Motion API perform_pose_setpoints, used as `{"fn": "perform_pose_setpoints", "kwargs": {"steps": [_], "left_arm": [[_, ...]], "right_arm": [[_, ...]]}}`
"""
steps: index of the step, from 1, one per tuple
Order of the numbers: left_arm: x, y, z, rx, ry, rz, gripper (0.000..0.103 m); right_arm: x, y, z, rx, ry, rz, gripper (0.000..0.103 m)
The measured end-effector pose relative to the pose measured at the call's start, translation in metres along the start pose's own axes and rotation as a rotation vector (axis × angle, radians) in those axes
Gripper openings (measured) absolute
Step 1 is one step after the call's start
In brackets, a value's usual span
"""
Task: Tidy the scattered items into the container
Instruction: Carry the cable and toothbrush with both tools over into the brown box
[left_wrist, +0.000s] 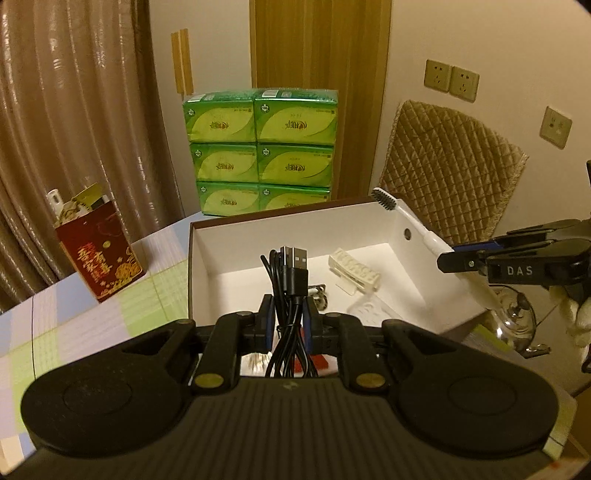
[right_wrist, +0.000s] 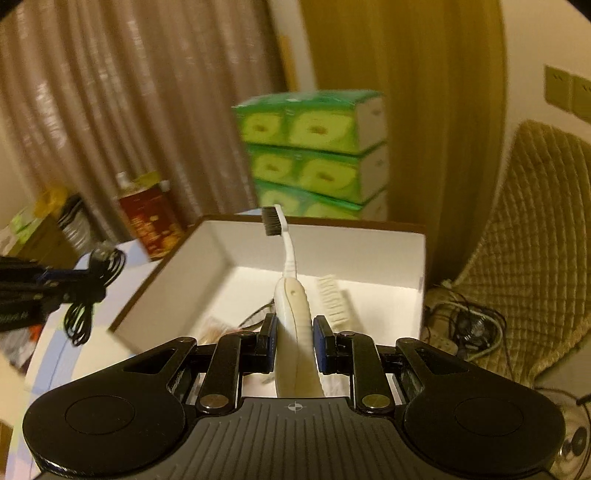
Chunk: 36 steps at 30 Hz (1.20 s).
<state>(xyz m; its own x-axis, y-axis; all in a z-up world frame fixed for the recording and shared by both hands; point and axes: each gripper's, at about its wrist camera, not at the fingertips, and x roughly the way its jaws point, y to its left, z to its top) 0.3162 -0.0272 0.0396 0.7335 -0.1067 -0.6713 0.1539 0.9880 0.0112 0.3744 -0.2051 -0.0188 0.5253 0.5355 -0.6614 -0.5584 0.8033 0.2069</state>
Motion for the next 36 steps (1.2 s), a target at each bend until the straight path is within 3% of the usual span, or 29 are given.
{"fn": "perform_pose_setpoints", "kwargs": {"steps": [13, 36], "left_arm": [[0.085, 0.02, 0.005, -0.002, 0.115, 0.007, 0.012], [0.184, 0.034, 0.006, 0.034, 0.254, 0.001, 0.012]], "right_arm": [[0.08, -0.03, 0.001, 0.168, 0.127, -0.22, 0.018], [0.147, -0.031, 0.012, 0.0, 0.255, -0.333, 0.018]]}}
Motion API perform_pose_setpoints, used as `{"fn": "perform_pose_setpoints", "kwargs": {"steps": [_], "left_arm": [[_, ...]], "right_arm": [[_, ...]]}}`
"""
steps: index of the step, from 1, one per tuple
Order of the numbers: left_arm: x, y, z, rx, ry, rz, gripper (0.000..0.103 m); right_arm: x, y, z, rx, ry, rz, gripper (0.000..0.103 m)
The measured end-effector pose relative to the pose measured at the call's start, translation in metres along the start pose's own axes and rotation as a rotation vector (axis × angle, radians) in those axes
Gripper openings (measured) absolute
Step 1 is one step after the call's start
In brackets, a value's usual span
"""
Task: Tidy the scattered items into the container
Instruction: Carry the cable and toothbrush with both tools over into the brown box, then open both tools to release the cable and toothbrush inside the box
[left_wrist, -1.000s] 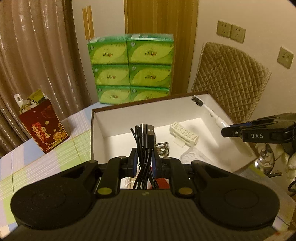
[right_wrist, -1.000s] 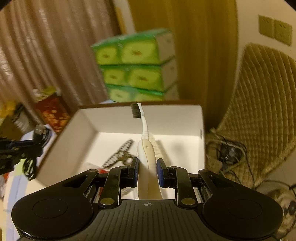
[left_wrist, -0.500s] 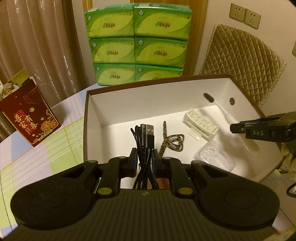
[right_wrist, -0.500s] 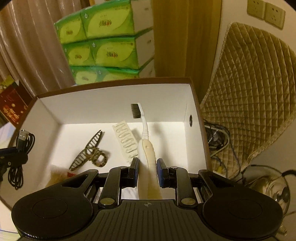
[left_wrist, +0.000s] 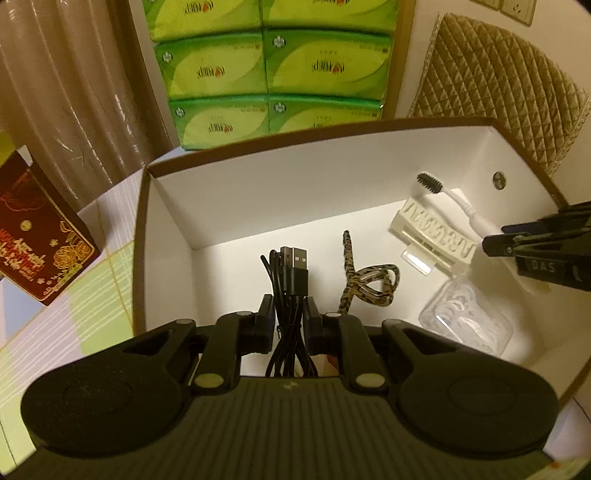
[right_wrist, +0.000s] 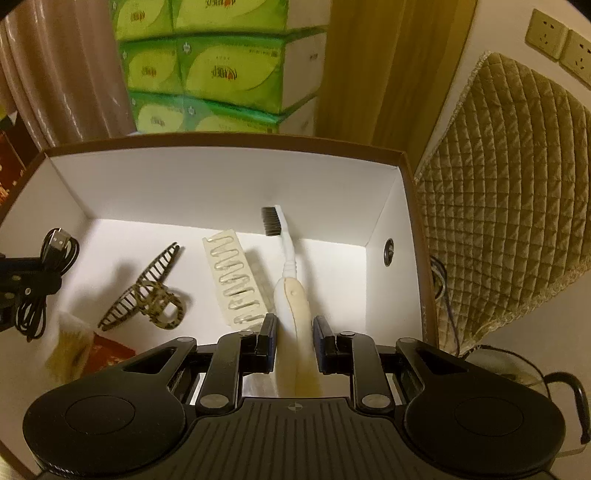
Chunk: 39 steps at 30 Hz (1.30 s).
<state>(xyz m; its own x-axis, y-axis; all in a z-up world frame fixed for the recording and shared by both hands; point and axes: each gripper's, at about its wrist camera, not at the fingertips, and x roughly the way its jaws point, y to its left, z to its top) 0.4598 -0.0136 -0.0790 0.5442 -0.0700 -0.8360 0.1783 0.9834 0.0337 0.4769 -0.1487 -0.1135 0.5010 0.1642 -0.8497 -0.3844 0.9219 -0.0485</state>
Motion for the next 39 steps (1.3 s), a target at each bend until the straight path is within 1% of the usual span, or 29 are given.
{"fn": "perform_pose_setpoints", "kwargs": {"steps": [5, 13, 20, 21, 22, 23, 24, 25, 27, 28, 29, 30, 31, 33, 37, 39], "left_arm": [[0.014, -0.001, 0.001, 0.009, 0.025, 0.005, 0.012], [0.026, -0.004, 0.002, 0.021, 0.045, 0.01, 0.012], [0.027, -0.002, 0.003, 0.015, 0.052, 0.016, 0.014], [0.026, -0.002, 0.004, 0.012, 0.05, 0.021, 0.017], [0.026, -0.001, 0.004, 0.01, 0.048, 0.021, 0.018], [0.025, -0.001, 0.004, 0.009, 0.048, 0.024, 0.018], [0.024, 0.0, 0.005, 0.008, 0.049, 0.029, 0.019], [0.023, 0.0, 0.005, 0.008, 0.049, 0.032, 0.023], [0.021, 0.0, 0.004, 0.013, 0.047, 0.034, 0.03], [0.018, 0.0, 0.004, 0.015, 0.045, 0.038, 0.032], [0.016, 0.0, 0.003, 0.015, 0.044, 0.042, 0.035], [0.013, 0.0, 0.003, 0.014, 0.042, 0.041, 0.035], [0.011, 0.0, 0.002, 0.013, 0.041, 0.039, 0.036], [0.006, 0.0, 0.001, 0.012, 0.043, 0.037, 0.042], [-0.002, -0.002, -0.002, 0.008, 0.039, 0.035, 0.047], [-0.006, -0.004, -0.003, 0.005, 0.04, 0.035, 0.051]], "right_arm": [[0.008, 0.0, 0.002, -0.02, 0.017, -0.012, 0.018], [0.01, 0.002, 0.003, -0.041, 0.032, 0.001, 0.018], [0.008, -0.001, 0.001, -0.034, 0.05, 0.04, 0.019], [0.007, -0.001, 0.001, -0.031, 0.051, 0.049, 0.021], [0.006, -0.001, 0.0, -0.032, 0.053, 0.058, 0.025], [0.005, 0.0, 0.0, -0.038, 0.054, 0.066, 0.036], [0.003, 0.001, -0.001, -0.045, 0.052, 0.079, 0.043], [0.001, 0.003, -0.002, -0.051, 0.051, 0.088, 0.046], [-0.003, 0.006, -0.004, -0.066, 0.045, 0.098, 0.057], [-0.005, 0.008, -0.005, -0.074, 0.043, 0.105, 0.06], [-0.007, 0.01, -0.007, -0.083, 0.042, 0.115, 0.066], [-0.009, 0.012, -0.008, -0.094, 0.042, 0.125, 0.07], [-0.01, 0.013, -0.009, -0.102, 0.042, 0.13, 0.072], [-0.013, 0.017, -0.012, -0.115, 0.039, 0.132, 0.076], [-0.02, 0.022, -0.018, -0.129, 0.033, 0.138, 0.082], [-0.024, 0.023, -0.021, -0.133, 0.03, 0.131, 0.087]]}}
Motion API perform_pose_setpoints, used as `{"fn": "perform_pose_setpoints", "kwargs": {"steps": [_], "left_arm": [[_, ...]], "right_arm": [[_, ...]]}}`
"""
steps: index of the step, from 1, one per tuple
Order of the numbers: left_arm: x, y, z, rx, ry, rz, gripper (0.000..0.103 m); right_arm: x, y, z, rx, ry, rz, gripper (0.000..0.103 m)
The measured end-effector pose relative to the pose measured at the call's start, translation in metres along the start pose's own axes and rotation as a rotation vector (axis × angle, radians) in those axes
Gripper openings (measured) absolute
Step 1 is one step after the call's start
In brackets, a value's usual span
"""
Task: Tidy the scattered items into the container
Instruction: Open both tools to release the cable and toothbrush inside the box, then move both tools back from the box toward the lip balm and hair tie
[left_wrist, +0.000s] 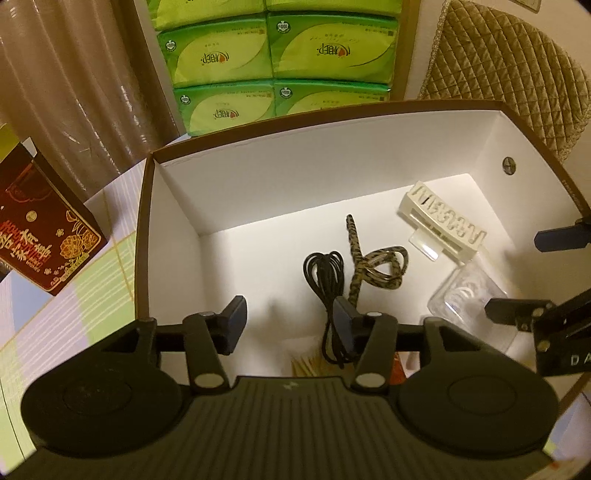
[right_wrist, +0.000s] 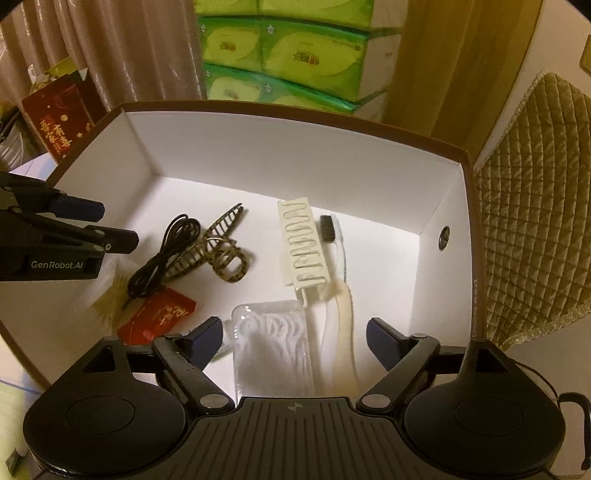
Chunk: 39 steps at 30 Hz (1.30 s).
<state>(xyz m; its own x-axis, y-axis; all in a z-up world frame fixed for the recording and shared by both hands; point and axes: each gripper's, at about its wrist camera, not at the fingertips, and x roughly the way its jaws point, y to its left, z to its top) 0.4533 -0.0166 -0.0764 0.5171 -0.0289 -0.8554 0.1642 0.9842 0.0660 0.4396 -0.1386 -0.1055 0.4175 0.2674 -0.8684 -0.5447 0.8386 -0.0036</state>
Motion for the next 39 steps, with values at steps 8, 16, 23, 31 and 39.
{"fn": "perform_pose_setpoints", "kwargs": {"steps": [8, 16, 23, 31, 39], "left_arm": [[-0.02, -0.009, -0.005, -0.004, -0.019, -0.007, 0.071], [-0.043, -0.018, -0.008, -0.004, -0.043, -0.01, 0.078], [-0.065, -0.025, -0.015, -0.013, -0.052, -0.002, 0.083], [-0.093, -0.028, -0.026, -0.023, -0.08, 0.022, 0.087], [-0.12, -0.028, -0.039, -0.039, -0.115, 0.028, 0.088]], "right_arm": [[-0.016, 0.0, -0.009, 0.013, -0.024, 0.0, 0.09], [-0.036, 0.001, -0.016, 0.018, -0.052, -0.01, 0.093], [-0.055, 0.002, -0.022, 0.022, -0.085, -0.013, 0.095], [-0.076, 0.003, -0.032, 0.034, -0.125, -0.013, 0.096], [-0.095, 0.01, -0.04, 0.037, -0.155, -0.008, 0.096]]}}
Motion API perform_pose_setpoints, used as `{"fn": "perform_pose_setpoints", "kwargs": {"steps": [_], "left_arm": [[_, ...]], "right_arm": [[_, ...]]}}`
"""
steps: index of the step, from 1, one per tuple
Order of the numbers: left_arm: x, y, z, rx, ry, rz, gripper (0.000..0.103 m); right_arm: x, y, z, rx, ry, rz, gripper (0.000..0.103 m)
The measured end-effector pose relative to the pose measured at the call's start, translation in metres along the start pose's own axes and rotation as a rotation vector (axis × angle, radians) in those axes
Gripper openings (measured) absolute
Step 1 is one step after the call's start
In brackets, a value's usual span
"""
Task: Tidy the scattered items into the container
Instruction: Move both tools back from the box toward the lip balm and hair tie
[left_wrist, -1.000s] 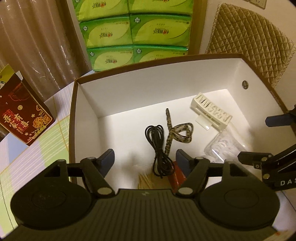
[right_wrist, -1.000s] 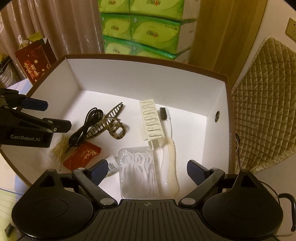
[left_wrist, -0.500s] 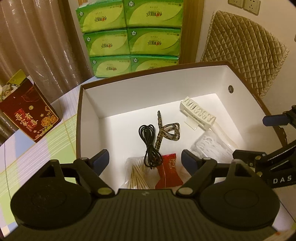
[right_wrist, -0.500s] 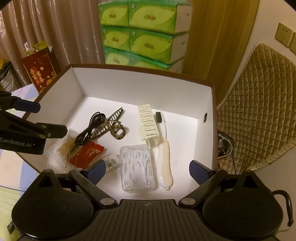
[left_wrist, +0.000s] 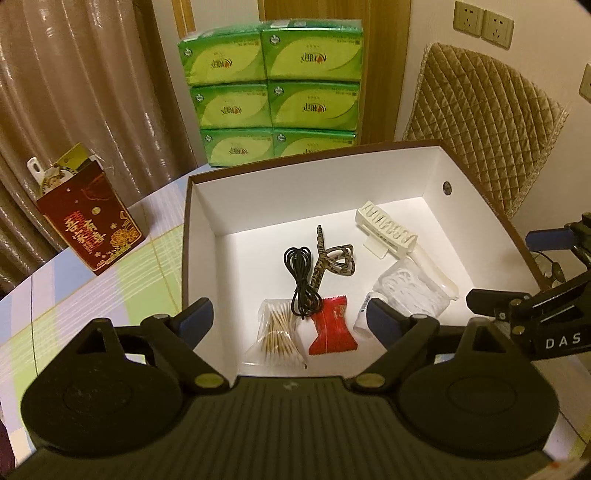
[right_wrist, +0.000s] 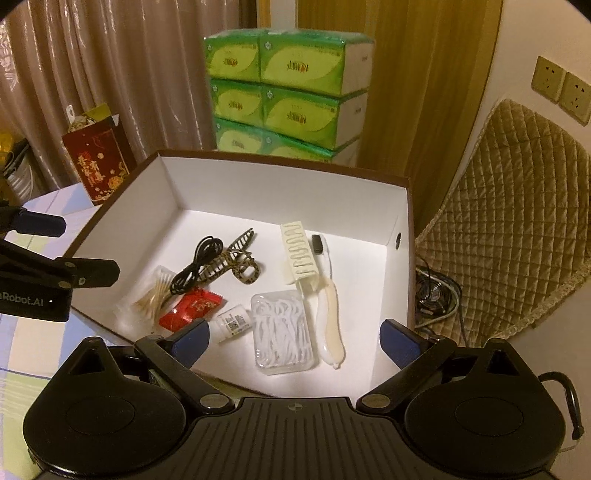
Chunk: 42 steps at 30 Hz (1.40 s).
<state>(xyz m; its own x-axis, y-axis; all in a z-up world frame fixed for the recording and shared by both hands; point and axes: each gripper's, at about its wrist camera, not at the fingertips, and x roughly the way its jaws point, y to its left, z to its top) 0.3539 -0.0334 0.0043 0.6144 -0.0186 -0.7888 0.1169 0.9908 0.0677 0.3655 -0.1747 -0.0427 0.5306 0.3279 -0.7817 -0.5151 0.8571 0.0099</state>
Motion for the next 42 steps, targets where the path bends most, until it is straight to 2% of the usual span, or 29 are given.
{"fn": "perform_pose_setpoints", "kwargs": {"steps": [14, 21, 32, 42], "left_arm": [[-0.051, -0.001, -0.032, -0.027, -0.029, 0.008, 0.088], [-0.078, 0.003, -0.059, -0.059, -0.052, 0.012, 0.088], [-0.107, 0.017, -0.123, -0.148, -0.032, 0.033, 0.088], [-0.127, 0.03, -0.186, -0.223, -0.006, 0.067, 0.088]], "right_arm": [[-0.041, 0.02, -0.016, -0.009, -0.051, 0.024, 0.097], [-0.061, 0.032, -0.03, -0.02, -0.071, 0.044, 0.097], [-0.073, 0.053, -0.061, -0.041, -0.062, 0.087, 0.097], [-0.082, 0.071, -0.101, -0.055, -0.094, 0.169, 0.097]]}}
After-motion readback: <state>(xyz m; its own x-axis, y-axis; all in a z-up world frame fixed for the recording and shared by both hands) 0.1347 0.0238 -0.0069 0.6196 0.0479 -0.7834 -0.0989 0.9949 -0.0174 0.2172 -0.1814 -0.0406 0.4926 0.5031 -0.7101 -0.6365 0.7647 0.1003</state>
